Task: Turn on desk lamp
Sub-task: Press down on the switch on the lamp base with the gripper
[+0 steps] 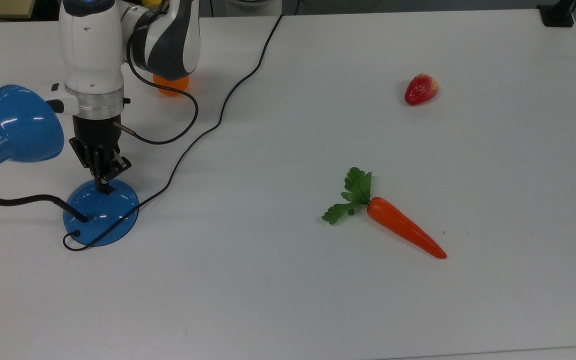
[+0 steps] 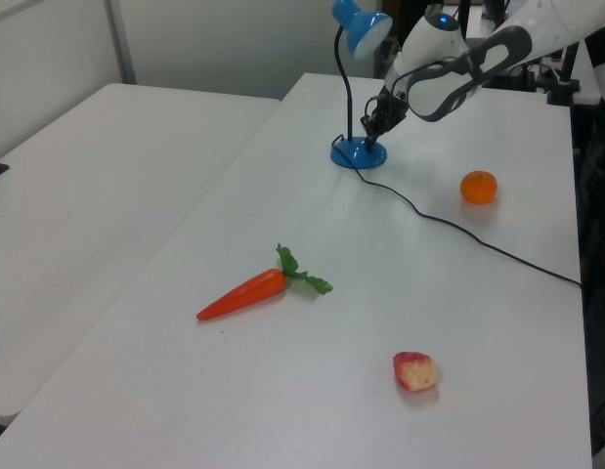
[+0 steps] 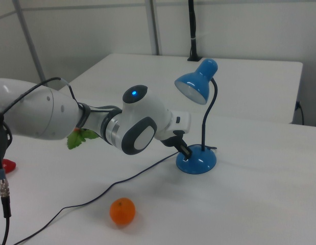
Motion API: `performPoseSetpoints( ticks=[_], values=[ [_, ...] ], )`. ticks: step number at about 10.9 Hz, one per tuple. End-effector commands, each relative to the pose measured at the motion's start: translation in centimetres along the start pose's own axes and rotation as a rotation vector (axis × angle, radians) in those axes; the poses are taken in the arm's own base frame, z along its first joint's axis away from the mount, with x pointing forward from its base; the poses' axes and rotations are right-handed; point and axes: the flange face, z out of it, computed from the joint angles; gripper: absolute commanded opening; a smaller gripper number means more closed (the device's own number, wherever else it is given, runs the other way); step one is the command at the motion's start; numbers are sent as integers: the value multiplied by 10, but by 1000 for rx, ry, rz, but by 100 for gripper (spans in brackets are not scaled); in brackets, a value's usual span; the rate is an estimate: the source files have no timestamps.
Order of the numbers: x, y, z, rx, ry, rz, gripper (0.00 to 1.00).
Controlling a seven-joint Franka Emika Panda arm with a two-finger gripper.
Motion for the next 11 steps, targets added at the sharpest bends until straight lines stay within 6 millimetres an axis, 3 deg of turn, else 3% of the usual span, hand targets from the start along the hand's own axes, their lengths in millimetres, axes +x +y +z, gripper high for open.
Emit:
performPoseSetpoints(
  ticks=[1, 7, 11],
  values=[
    [-2, -1, 0, -14, -21, 3, 0],
    [-8, -2, 13, -18, -25, 5, 0],
    [-13, -5, 40, -29, -46, -3, 0]
  ],
)
